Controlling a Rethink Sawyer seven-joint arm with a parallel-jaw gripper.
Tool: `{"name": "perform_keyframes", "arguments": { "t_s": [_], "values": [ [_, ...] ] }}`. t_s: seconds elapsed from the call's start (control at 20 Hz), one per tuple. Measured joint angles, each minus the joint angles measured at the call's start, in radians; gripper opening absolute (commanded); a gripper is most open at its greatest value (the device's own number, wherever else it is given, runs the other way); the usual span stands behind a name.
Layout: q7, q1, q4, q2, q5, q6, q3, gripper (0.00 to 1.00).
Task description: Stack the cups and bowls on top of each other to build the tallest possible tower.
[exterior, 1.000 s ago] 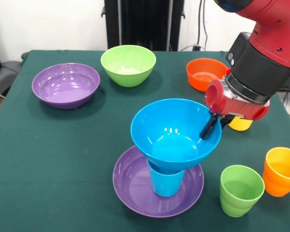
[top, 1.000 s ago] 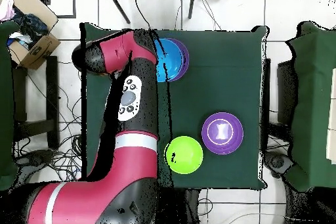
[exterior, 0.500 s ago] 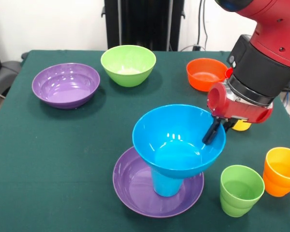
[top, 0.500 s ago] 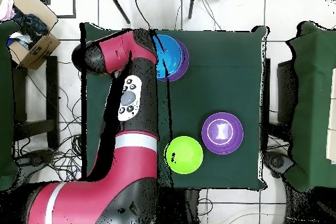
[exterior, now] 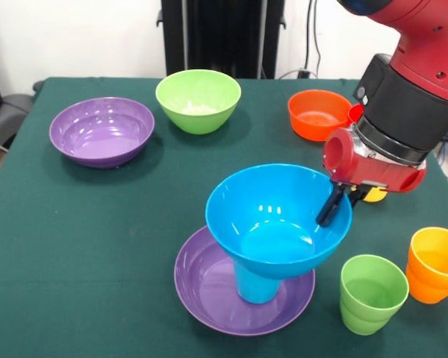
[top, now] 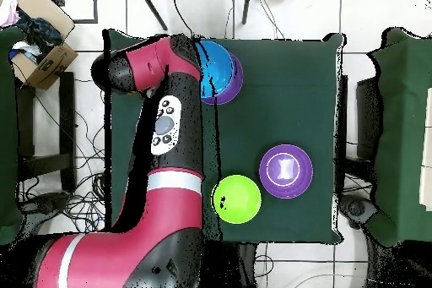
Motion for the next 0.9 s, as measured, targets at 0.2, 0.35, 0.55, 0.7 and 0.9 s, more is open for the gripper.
{"name": "perform_keyframes", "arguments": {
  "t_s": [0.2, 0.35, 0.55, 0.7, 0.9],
  "values": [
    [0.0, 0.0, -0.004, 0.0, 0.0, 0.0, -0.004, 0.0],
    [0.0, 0.0, -0.004, 0.0, 0.0, 0.0, -0.01, 0.0],
    [0.0, 0.0, -0.004, 0.0, 0.0, -0.001, -0.016, 0.0],
    [0.0, 0.0, -0.004, 0.0, 0.0, -0.001, -0.02, 0.0],
    [0.0, 0.0, -0.004, 0.0, 0.0, -0.003, -0.023, 0.0]
  ]
}}
